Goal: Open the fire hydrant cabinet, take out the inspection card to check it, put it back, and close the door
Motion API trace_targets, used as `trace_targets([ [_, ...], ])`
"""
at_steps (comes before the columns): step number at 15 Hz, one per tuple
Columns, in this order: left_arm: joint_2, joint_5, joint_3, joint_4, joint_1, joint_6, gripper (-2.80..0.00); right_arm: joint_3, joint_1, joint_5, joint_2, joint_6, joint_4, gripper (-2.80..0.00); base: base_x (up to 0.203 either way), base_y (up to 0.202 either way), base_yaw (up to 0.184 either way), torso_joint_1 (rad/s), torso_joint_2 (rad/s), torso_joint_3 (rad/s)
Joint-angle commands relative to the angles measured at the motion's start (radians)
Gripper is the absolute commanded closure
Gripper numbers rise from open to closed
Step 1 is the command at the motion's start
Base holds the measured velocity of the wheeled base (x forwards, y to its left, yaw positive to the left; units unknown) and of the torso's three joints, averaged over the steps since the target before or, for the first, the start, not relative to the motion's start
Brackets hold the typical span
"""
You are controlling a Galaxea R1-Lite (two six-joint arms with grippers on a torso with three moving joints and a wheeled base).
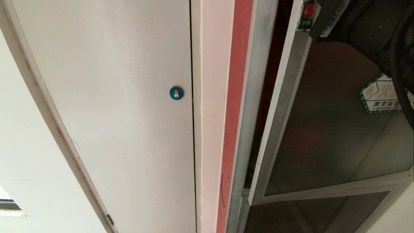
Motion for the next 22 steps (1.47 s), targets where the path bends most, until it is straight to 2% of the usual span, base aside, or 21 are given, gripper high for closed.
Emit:
trace_targets([
  [1, 0.001, 0.000, 0.002, -0.001, 0.000, 0.000, 0.00, 0.001, 0.000, -0.008, -0.003, -0.002, 0.004, 0.00, 0.000, 0.000, 0.000, 0.000, 0.00, 0.000],
  [2, 0.001, 0.000, 0.002, -0.001, 0.000, 0.000, 0.00, -0.001, 0.000, -0.008, -0.003, -0.002, 0.003, -2.80, 0.000, 0.000, 0.000, 0.000, 0.00, 0.000],
  [8, 0.000, 0.000, 0.002, -0.001, 0.000, 0.000, 0.00, -0.018, -0.001, -0.008, -0.017, -0.003, 0.009, -2.80, 0.000, 0.000, 0.000, 0.000, 0.00, 0.000],
  [12, 0.001, 0.000, 0.002, 0.001, 0.000, 0.000, 0.00, 0.007, -0.001, 0.002, -0.084, 0.004, 0.139, -2.80, 0.000, 0.000, 0.000, 0.000, 0.00, 0.000],
  [20, 0.000, 0.000, 0.002, 0.000, 0.000, 0.000, 0.00, 0.143, -0.001, 0.022, -0.240, 0.004, 0.198, -2.80, 0.000, 0.000, 0.000, 0.000, 0.00, 0.000],
  [21, 0.001, 0.000, 0.002, -0.001, 0.000, 0.000, 0.00, 0.155, -0.001, 0.022, -0.267, 0.005, 0.200, 0.00, 0.000, 0.000, 0.000, 0.000, 0.00, 0.000],
  [22, 0.001, 0.000, 0.002, -0.001, 0.000, 0.000, 0.00, 0.166, -0.001, 0.022, -0.294, 0.004, 0.202, 0.00, 0.000, 0.000, 0.000, 0.000, 0.00, 0.000],
])
